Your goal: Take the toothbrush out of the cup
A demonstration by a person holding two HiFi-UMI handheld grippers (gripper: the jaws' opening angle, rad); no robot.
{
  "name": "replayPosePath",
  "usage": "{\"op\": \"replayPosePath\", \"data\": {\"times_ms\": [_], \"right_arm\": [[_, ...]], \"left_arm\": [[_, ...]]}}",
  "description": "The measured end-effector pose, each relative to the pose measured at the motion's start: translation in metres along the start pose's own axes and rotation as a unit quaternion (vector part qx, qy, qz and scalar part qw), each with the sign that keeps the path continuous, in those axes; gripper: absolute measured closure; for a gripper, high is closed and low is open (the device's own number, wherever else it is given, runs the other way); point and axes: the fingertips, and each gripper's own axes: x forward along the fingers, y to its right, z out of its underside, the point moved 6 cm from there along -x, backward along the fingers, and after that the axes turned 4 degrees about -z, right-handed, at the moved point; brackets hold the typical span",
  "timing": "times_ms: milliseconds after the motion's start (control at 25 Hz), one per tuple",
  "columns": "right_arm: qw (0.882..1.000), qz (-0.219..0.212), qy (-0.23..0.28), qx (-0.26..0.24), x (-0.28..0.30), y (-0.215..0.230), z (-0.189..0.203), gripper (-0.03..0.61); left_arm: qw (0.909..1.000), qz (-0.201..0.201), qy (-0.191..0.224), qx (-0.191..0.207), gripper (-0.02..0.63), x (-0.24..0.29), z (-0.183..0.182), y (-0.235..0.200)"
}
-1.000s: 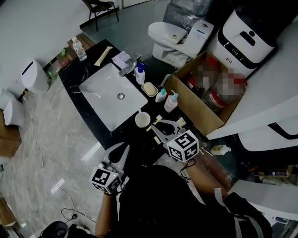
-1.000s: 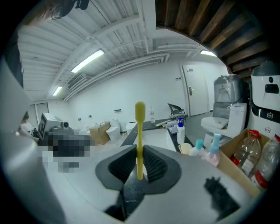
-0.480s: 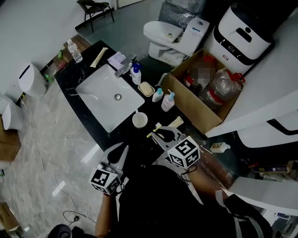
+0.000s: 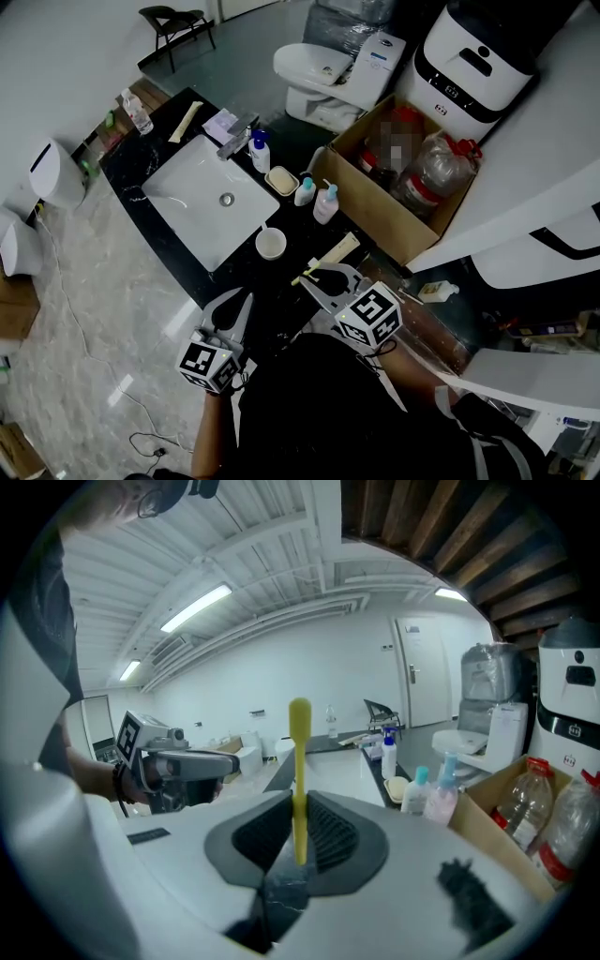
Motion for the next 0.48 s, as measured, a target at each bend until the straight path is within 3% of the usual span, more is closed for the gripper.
{"op": "replayPosePath", "data": {"times_ms": [480], "right_arm": [[1.0,-0.012,-0.001,-0.001,-0.0092,-0.0021,0.0036,0.522]], "left_arm": [[1.0,-0.005,-0.007,0.0,0.575,-0.0038,0.0007,0.0065]]}}
